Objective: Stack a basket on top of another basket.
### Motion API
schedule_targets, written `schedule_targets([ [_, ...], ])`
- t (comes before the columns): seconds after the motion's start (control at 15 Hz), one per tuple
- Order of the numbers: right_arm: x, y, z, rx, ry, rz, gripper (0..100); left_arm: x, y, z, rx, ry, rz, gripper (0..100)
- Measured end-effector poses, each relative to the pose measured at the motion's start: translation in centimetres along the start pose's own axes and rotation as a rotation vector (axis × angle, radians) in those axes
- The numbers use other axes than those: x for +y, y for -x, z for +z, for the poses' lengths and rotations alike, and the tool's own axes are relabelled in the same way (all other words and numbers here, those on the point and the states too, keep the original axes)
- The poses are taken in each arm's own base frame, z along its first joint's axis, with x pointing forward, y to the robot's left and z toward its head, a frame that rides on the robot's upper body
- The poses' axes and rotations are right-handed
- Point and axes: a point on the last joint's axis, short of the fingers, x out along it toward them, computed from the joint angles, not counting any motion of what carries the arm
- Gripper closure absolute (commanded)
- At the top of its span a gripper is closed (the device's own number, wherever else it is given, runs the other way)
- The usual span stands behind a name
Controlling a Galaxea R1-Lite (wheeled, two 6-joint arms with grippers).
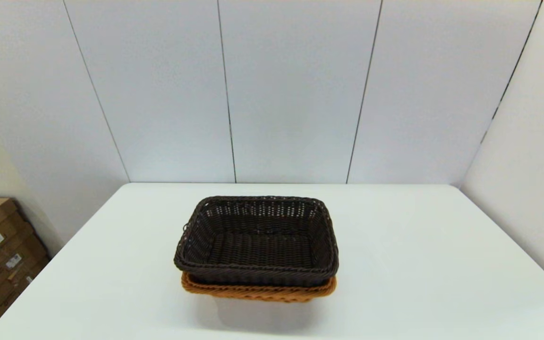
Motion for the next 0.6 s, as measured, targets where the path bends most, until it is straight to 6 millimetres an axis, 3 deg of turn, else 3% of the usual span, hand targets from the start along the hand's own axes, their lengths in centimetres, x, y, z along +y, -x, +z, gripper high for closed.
schedule_targets([
  [0.6,-0.1,-3.4,-3.8,-0.218,0.032,-0.136,0,0.0,0.0,0.0,0.000,0.000,-0.001,0],
])
